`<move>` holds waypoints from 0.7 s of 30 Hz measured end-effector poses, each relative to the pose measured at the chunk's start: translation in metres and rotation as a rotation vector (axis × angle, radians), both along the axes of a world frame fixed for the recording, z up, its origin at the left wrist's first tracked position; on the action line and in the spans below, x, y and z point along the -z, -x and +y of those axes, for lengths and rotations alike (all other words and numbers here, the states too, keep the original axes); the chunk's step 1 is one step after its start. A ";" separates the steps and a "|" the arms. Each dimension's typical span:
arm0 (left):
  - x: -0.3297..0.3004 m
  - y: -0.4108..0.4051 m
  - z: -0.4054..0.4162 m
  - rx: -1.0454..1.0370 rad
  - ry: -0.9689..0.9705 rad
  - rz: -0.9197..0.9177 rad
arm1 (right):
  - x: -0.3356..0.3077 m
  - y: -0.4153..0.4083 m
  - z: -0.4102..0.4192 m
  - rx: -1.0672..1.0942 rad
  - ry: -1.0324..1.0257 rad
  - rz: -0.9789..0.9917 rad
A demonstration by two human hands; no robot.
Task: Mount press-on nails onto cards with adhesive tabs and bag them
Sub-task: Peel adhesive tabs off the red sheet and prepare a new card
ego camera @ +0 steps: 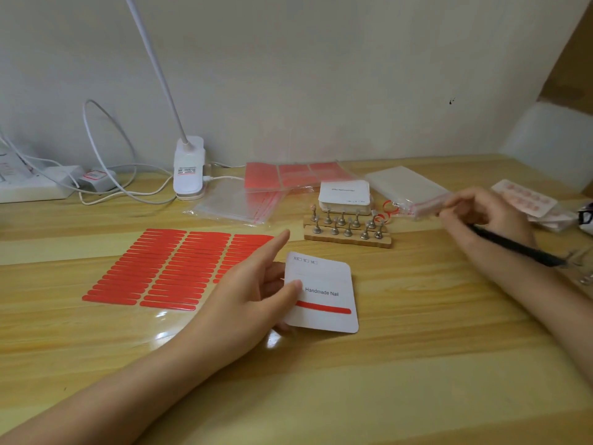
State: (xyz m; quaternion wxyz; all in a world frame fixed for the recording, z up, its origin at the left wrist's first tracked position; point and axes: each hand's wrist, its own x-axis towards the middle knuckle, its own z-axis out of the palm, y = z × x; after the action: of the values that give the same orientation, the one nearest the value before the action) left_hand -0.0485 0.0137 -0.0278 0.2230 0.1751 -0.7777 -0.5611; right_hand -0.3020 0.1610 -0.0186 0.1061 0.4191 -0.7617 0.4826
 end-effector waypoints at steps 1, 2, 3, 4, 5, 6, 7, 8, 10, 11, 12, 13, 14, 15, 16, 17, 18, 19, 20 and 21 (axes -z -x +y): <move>0.000 0.000 0.001 -0.021 0.021 0.013 | 0.002 0.001 0.000 0.005 -0.073 0.043; -0.001 0.000 0.002 -0.036 0.048 0.026 | 0.002 0.001 0.000 0.018 -0.100 0.067; -0.002 0.000 0.003 -0.047 0.081 0.032 | 0.002 -0.001 0.000 0.021 -0.099 0.072; -0.004 -0.001 0.004 -0.052 0.121 0.027 | 0.001 -0.002 0.000 0.011 -0.094 0.063; -0.007 -0.002 0.004 -0.059 0.168 0.010 | 0.000 -0.005 -0.001 -0.017 -0.102 0.069; -0.010 -0.003 0.004 -0.069 0.223 -0.015 | -0.001 -0.007 -0.002 -0.050 -0.120 0.088; -0.013 -0.005 0.003 -0.079 0.285 -0.044 | -0.001 -0.009 -0.003 -0.076 -0.130 0.095; -0.016 -0.006 0.002 -0.085 0.348 -0.075 | -0.002 -0.010 -0.003 -0.093 -0.128 0.066; -0.024 -0.009 0.001 -0.085 0.440 -0.125 | -0.004 -0.011 -0.003 -0.113 -0.130 -0.050; -0.028 -0.009 0.000 -0.079 0.463 -0.132 | -0.003 -0.010 -0.003 -0.139 -0.135 -0.103; -0.033 -0.008 0.000 -0.066 0.476 -0.129 | -0.003 -0.008 -0.002 -0.166 -0.133 -0.150; -0.039 -0.005 0.001 -0.044 0.485 -0.125 | -0.003 -0.007 -0.001 -0.190 -0.122 -0.192; -0.045 0.000 0.001 -0.017 0.489 -0.122 | -0.003 -0.006 0.000 -0.212 -0.106 -0.227; -0.051 0.006 0.001 0.010 0.493 -0.117 | -0.002 -0.005 0.000 -0.227 -0.090 -0.257; -0.055 0.013 0.001 0.035 0.512 -0.106 | -0.001 -0.005 0.000 -0.235 -0.066 -0.281; -0.060 0.021 0.001 0.057 0.550 -0.093 | 0.000 -0.004 0.000 -0.236 -0.033 -0.300; -0.063 0.028 0.003 0.071 0.599 -0.083 | 0.000 -0.003 0.001 -0.235 0.005 -0.308; -0.066 0.033 0.005 0.080 0.642 -0.071 | -0.001 -0.004 0.001 -0.232 0.043 -0.305; -0.066 0.038 0.007 0.087 0.667 -0.053 | -0.001 -0.004 0.001 -0.224 0.074 -0.288; -0.065 0.041 0.009 0.096 0.677 -0.028 | -0.001 -0.005 0.001 -0.211 0.101 -0.262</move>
State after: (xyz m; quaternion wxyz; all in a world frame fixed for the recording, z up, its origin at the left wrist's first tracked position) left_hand -0.0891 0.0223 0.0377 0.2311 0.0620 -0.9301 -0.2786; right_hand -0.2975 0.1622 -0.0177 -0.0242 0.4243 -0.6957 0.5791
